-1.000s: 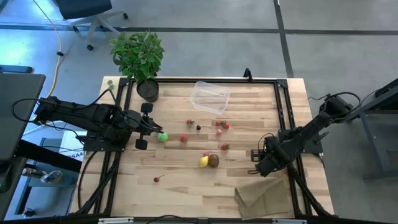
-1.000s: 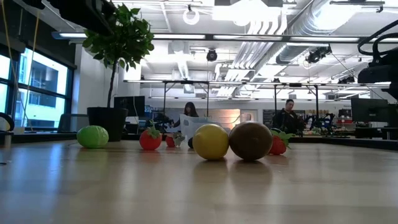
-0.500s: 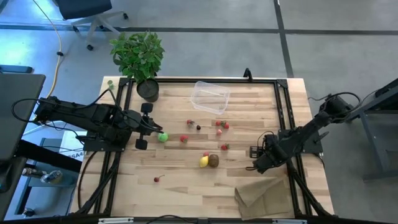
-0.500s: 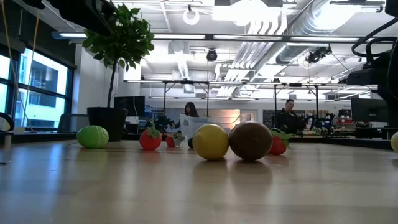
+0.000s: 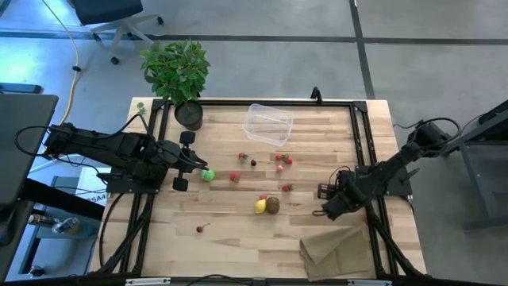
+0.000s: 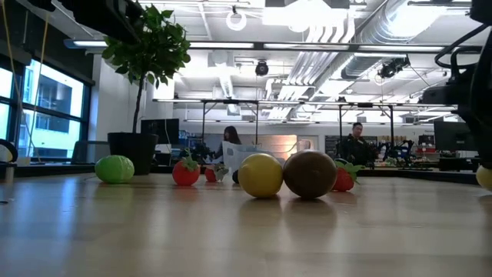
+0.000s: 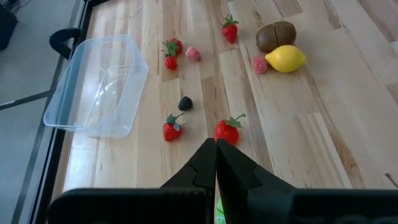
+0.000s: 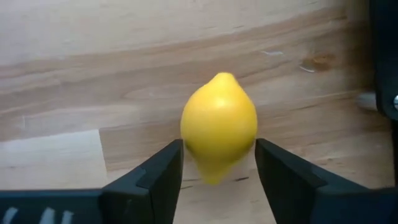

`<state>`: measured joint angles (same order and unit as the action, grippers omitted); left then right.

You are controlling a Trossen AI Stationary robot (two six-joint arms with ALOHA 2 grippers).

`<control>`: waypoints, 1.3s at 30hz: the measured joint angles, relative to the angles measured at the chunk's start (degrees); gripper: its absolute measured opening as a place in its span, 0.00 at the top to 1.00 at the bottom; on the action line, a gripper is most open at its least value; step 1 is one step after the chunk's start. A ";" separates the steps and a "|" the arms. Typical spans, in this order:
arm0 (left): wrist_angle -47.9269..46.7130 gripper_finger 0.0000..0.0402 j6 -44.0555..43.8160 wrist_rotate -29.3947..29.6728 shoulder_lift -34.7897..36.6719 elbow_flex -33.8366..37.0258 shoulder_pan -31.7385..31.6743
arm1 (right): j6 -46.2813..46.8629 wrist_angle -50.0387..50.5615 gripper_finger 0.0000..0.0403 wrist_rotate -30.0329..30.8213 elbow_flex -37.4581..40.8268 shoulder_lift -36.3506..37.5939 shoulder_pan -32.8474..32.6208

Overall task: Pick and placing Produce into tupperware
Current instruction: Put the right lemon into the transparent bin

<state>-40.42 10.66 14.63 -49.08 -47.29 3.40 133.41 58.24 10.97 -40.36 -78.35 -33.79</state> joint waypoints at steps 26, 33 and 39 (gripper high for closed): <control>0.01 0.99 -0.01 0.00 0.00 0.00 -0.01 | -10.63 -2.04 0.33 -0.11 -0.04 -4.90 7.95; 0.00 0.99 -0.01 0.00 0.02 0.00 -0.02 | -12.42 -3.44 0.33 -2.89 -0.04 -6.48 8.71; 0.00 0.99 0.00 0.00 0.00 0.00 -0.02 | -13.17 -3.30 0.33 -4.58 -0.04 -6.49 8.71</control>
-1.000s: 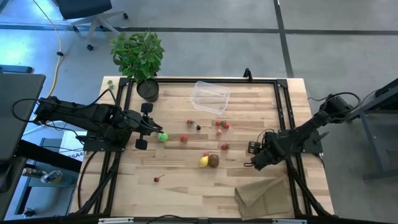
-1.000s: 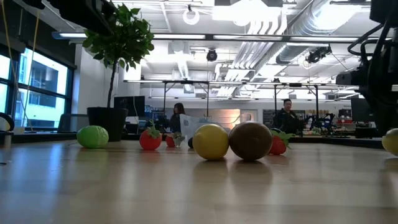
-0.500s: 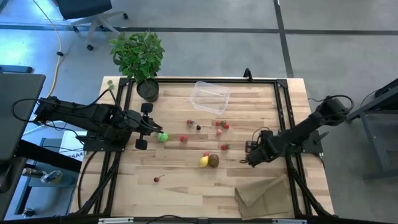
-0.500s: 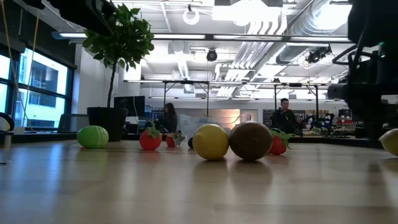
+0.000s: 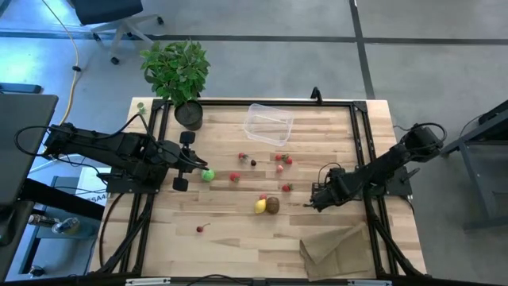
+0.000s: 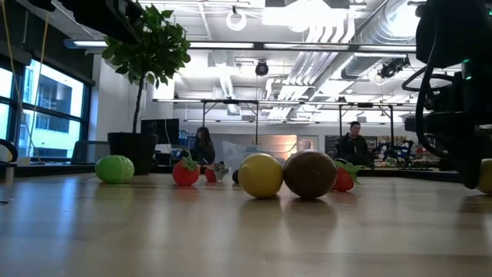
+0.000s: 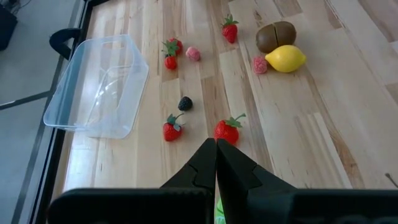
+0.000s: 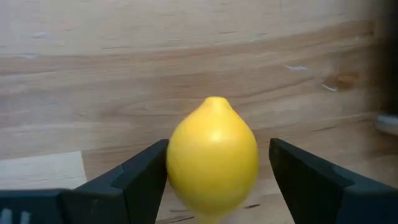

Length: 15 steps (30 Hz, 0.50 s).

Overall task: Pick and placing Produce into tupperware
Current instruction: Put the right lemon into the transparent bin

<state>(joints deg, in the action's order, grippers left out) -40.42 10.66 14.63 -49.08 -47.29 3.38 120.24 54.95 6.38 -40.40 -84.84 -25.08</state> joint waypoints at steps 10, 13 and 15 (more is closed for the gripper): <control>0.00 0.99 0.00 0.00 0.01 0.00 0.01 | -0.72 -0.58 0.38 -0.60 0.02 0.00 0.02; 0.00 0.99 0.02 0.00 0.01 0.00 0.01 | -0.73 -0.61 0.41 -0.73 0.02 0.02 0.09; 0.00 0.99 0.01 0.00 0.01 0.00 0.00 | -0.75 -0.95 0.43 -0.91 0.02 0.02 0.09</control>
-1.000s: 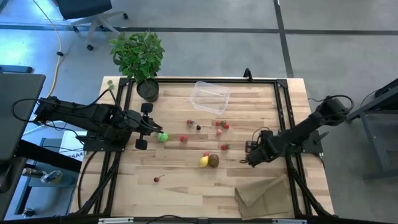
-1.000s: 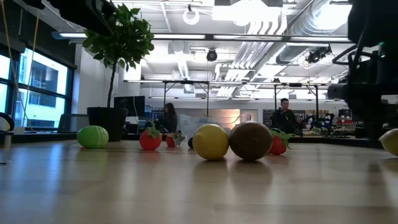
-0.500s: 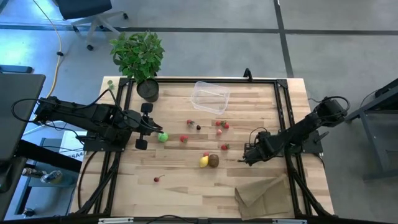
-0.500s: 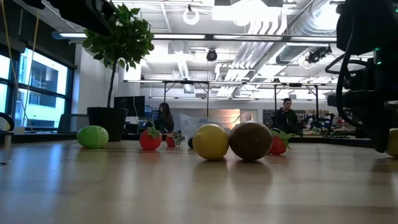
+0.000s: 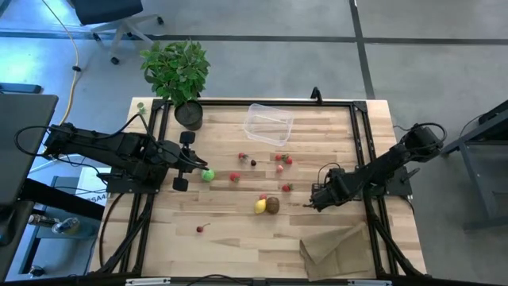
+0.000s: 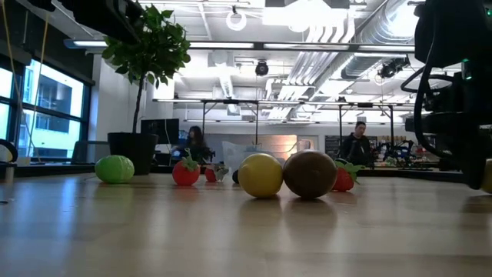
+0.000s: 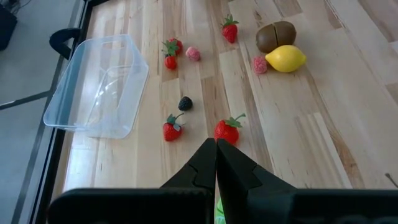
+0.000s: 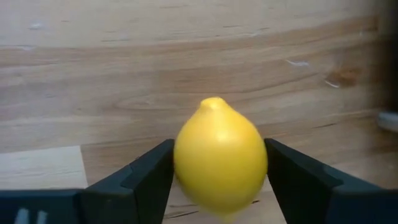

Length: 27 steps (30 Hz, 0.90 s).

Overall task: Pick and placing Produce into tupperware
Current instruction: Put the right lemon into the transparent bin

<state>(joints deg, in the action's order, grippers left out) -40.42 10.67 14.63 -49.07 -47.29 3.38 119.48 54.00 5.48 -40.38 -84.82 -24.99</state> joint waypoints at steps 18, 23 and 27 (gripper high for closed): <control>0.00 0.99 0.01 0.00 0.00 0.00 -0.01 | -1.28 -1.52 0.52 1.28 -0.13 0.04 -0.02; 0.00 0.99 -0.01 0.00 -0.01 0.00 0.00 | -3.16 -0.64 0.52 4.43 -2.66 0.00 -0.15; 0.00 0.99 -0.01 0.00 0.00 -0.01 0.00 | -7.54 0.03 0.52 10.31 -7.01 0.07 -0.15</control>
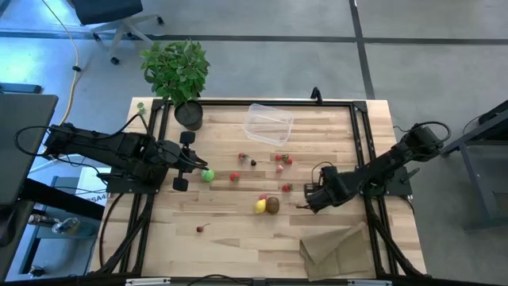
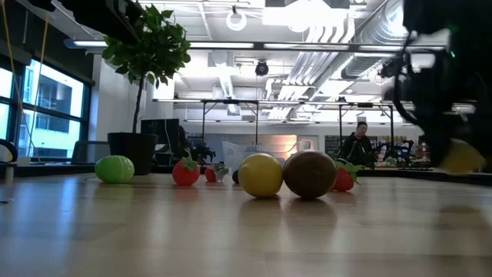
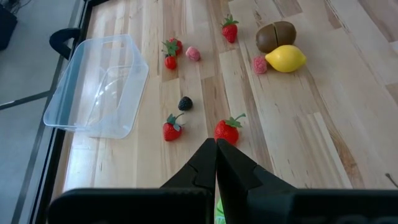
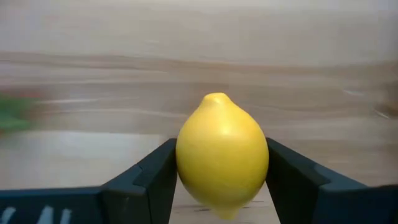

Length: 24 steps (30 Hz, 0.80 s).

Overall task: Pick and placing Produce into tupperware
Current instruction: Put the right lemon into the transparent bin

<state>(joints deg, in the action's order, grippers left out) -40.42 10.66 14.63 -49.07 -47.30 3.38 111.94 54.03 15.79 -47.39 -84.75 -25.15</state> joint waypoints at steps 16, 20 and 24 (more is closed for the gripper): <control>0.00 0.99 0.00 0.00 0.01 0.01 0.01 | -43.63 3.99 0.52 28.30 -36.89 0.09 10.16; 0.00 0.99 0.01 -0.01 -0.01 0.01 0.01 | -55.92 2.53 0.52 28.03 -44.66 0.09 16.11; 0.01 0.99 0.00 0.00 0.01 0.01 0.01 | -64.06 0.39 0.52 25.16 -48.92 0.09 22.64</control>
<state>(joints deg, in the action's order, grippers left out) -40.42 10.66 14.63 -49.06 -47.29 3.39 47.88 54.42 40.95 -96.32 -84.66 -2.50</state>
